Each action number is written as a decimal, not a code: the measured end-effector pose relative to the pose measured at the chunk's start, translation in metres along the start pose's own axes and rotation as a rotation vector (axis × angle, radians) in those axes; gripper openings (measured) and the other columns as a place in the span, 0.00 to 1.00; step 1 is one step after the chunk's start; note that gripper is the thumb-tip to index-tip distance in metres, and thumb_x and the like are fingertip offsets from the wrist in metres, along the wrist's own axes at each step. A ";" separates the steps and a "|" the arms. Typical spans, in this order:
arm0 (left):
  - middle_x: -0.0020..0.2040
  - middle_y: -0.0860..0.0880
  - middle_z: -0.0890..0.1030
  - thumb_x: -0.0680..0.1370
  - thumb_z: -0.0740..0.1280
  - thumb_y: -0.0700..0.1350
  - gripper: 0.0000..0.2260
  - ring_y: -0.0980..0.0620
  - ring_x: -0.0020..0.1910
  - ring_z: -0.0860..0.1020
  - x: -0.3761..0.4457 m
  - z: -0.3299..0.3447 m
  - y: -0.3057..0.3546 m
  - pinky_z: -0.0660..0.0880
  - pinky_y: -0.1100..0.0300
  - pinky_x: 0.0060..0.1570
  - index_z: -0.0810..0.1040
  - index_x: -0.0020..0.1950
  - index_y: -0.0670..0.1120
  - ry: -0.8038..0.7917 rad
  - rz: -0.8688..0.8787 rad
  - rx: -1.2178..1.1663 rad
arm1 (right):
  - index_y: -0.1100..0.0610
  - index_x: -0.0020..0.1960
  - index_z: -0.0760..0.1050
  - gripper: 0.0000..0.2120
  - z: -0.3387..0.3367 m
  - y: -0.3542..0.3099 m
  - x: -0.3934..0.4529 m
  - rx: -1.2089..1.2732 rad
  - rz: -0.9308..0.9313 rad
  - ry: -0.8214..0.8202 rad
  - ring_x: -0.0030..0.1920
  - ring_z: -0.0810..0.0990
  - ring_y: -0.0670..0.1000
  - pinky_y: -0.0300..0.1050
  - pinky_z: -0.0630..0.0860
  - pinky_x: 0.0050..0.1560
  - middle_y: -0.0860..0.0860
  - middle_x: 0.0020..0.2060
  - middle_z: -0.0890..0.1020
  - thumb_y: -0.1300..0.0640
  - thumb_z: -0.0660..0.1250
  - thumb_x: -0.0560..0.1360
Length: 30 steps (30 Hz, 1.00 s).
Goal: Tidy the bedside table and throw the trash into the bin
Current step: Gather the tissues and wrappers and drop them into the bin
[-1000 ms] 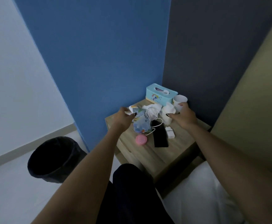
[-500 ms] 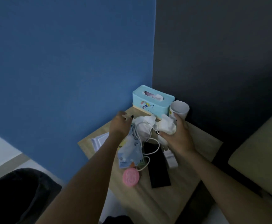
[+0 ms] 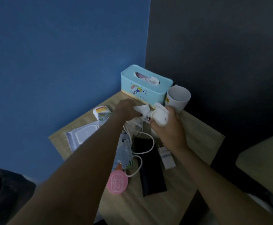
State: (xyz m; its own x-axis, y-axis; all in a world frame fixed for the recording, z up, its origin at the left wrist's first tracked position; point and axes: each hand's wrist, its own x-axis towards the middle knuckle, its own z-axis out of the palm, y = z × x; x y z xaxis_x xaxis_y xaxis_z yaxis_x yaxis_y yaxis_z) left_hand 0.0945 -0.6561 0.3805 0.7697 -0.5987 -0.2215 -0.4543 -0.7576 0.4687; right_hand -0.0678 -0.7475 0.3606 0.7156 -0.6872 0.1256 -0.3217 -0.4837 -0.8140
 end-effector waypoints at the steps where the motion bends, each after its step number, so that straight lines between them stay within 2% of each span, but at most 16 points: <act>1: 0.70 0.45 0.72 0.71 0.73 0.52 0.26 0.45 0.69 0.68 0.001 0.000 0.000 0.65 0.57 0.64 0.74 0.67 0.46 0.013 -0.002 -0.011 | 0.49 0.67 0.66 0.32 0.000 0.000 0.000 -0.002 0.001 -0.001 0.59 0.75 0.51 0.44 0.74 0.52 0.50 0.62 0.74 0.43 0.71 0.66; 5: 0.62 0.44 0.79 0.71 0.73 0.45 0.18 0.46 0.63 0.75 0.004 -0.004 0.001 0.68 0.61 0.55 0.79 0.60 0.45 0.103 -0.041 -0.155 | 0.50 0.67 0.66 0.32 -0.001 -0.003 0.001 -0.032 0.015 0.012 0.59 0.75 0.53 0.45 0.74 0.52 0.52 0.62 0.74 0.44 0.72 0.67; 11: 0.56 0.43 0.82 0.73 0.69 0.39 0.10 0.44 0.57 0.79 -0.004 -0.019 0.005 0.73 0.59 0.55 0.83 0.53 0.43 0.354 -0.080 -0.293 | 0.51 0.67 0.66 0.31 -0.006 -0.012 0.000 -0.097 0.040 -0.025 0.58 0.76 0.55 0.45 0.73 0.51 0.53 0.61 0.74 0.44 0.72 0.68; 16: 0.50 0.40 0.84 0.73 0.69 0.38 0.08 0.43 0.52 0.81 -0.023 -0.059 0.014 0.74 0.59 0.50 0.83 0.50 0.41 0.477 -0.007 -0.329 | 0.51 0.63 0.69 0.32 -0.017 -0.031 0.003 -0.139 0.078 -0.078 0.57 0.78 0.55 0.52 0.77 0.55 0.52 0.57 0.78 0.39 0.71 0.64; 20: 0.50 0.40 0.84 0.73 0.68 0.38 0.08 0.43 0.52 0.80 -0.047 -0.099 0.014 0.73 0.60 0.49 0.82 0.51 0.41 0.518 0.006 -0.329 | 0.50 0.63 0.68 0.31 -0.036 -0.072 0.010 -0.146 0.033 -0.039 0.58 0.78 0.55 0.53 0.77 0.56 0.52 0.59 0.78 0.39 0.71 0.65; 25: 0.50 0.41 0.84 0.73 0.68 0.38 0.08 0.44 0.51 0.80 -0.085 -0.144 0.009 0.67 0.65 0.42 0.82 0.51 0.42 0.582 0.011 -0.330 | 0.52 0.64 0.69 0.31 -0.057 -0.140 0.010 -0.106 -0.088 0.035 0.58 0.78 0.56 0.55 0.77 0.56 0.52 0.58 0.79 0.40 0.73 0.66; 30: 0.49 0.41 0.84 0.73 0.67 0.37 0.08 0.44 0.50 0.81 -0.139 -0.175 -0.006 0.65 0.68 0.39 0.82 0.50 0.41 0.649 0.009 -0.340 | 0.51 0.64 0.68 0.32 -0.058 -0.193 -0.017 -0.103 -0.153 0.008 0.57 0.78 0.57 0.55 0.76 0.55 0.52 0.58 0.79 0.38 0.72 0.66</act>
State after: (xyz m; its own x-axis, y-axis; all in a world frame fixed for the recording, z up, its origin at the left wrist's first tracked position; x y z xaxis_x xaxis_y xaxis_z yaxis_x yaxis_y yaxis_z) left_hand 0.0684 -0.5230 0.5585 0.9252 -0.2499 0.2856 -0.3789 -0.5677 0.7308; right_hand -0.0538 -0.6733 0.5487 0.7564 -0.6051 0.2484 -0.2712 -0.6356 -0.7228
